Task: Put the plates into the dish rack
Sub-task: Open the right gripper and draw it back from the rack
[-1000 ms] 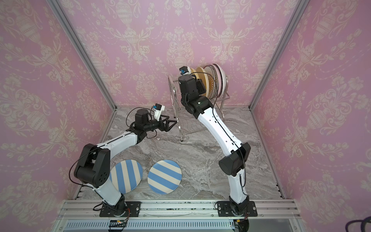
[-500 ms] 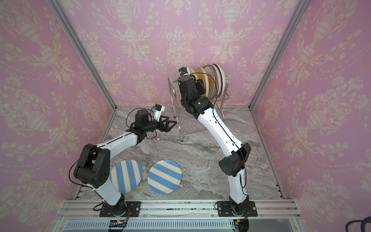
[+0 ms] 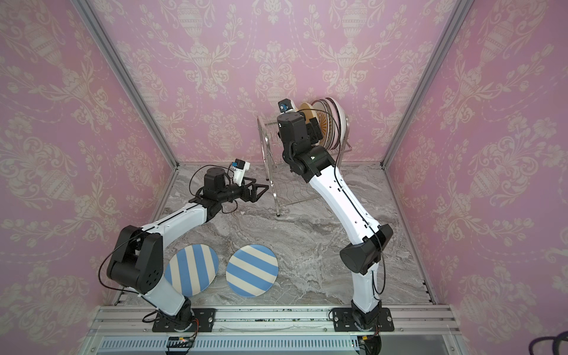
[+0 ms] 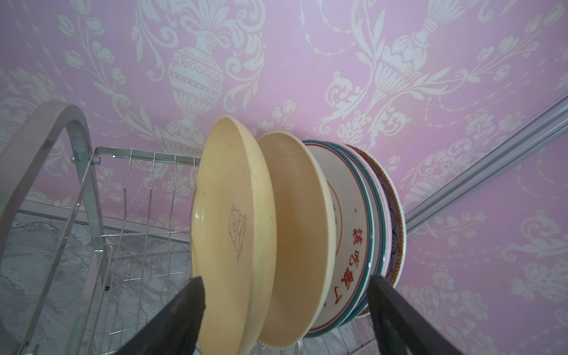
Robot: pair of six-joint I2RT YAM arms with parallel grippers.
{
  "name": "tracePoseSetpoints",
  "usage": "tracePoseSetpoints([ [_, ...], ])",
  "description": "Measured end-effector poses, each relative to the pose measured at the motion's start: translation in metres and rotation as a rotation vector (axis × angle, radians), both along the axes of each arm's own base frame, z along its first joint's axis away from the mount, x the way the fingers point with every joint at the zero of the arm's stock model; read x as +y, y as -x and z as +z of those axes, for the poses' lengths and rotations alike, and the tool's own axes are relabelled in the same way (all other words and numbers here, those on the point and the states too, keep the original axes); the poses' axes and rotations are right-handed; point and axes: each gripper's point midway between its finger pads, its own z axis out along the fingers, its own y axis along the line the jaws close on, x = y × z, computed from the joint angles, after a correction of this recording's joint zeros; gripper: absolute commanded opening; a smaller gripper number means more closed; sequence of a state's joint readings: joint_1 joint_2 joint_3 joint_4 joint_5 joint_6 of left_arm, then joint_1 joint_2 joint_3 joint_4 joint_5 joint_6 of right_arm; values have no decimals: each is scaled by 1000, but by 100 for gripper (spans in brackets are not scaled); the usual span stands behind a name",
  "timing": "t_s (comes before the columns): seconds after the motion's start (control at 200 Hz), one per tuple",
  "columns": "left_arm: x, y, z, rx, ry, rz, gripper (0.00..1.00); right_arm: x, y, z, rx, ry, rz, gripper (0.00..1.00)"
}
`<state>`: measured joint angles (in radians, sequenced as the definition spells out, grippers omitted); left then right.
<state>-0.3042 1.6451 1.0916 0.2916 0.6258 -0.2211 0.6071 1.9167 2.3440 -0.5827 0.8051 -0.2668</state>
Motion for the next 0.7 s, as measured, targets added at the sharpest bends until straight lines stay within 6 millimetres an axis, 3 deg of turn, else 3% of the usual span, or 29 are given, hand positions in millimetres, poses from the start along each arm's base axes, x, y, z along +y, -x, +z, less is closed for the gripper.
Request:
tracePoseSetpoints([
  [0.18,16,6,5,5,-6,45,99,2,28,17,-18,-88,88,89],
  [0.375,50,17,27,2,-45,174,99,-5,84,13,23,-211,234,86],
  [0.515,74,35,37,0,-56,252,99,-13,135,-17,115,-320,350,82],
  [0.701,101,56,12,96,-72,334,99,-26,206,-93,305,-474,447,80],
])
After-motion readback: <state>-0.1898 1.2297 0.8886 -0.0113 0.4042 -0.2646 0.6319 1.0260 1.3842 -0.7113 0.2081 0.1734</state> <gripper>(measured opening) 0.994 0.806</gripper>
